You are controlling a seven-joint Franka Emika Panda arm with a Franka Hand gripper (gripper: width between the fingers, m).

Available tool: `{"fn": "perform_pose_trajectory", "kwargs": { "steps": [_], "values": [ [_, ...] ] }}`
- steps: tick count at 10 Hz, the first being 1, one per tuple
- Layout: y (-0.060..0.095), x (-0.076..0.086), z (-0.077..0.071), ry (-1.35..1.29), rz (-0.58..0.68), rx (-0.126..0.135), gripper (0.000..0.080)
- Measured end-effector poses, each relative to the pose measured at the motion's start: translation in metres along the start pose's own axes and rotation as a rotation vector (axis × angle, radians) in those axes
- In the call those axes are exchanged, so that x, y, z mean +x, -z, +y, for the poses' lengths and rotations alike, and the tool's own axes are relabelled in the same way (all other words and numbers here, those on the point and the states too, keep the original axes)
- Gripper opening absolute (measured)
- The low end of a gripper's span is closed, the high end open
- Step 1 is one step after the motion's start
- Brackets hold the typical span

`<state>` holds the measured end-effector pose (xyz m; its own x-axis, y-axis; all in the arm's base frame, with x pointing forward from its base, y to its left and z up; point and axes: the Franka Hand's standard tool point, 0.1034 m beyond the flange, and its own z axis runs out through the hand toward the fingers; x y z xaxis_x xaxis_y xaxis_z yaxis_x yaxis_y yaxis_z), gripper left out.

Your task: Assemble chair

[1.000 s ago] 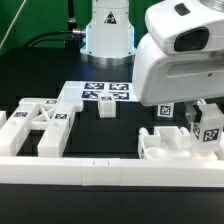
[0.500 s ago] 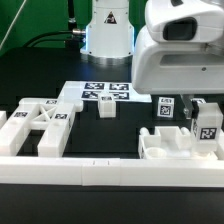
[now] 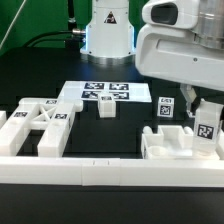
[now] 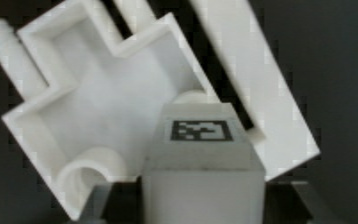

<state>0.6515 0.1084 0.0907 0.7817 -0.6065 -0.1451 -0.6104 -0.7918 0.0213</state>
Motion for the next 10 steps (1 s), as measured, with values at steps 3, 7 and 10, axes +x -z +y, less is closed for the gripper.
{"fn": "perform_pose_trajectory", "kwargs": {
  "steps": [3, 7, 10],
  "values": [
    [0.000, -0.002, -0.002, -0.209, -0.006, 0.006, 0.0285],
    [-0.002, -0.006, -0.003, -0.608, 0.048, 0.099, 0.0285],
    [-0.002, -0.010, -0.006, -0.921, 0.066, 0.149, 0.0285]
  ]
}}
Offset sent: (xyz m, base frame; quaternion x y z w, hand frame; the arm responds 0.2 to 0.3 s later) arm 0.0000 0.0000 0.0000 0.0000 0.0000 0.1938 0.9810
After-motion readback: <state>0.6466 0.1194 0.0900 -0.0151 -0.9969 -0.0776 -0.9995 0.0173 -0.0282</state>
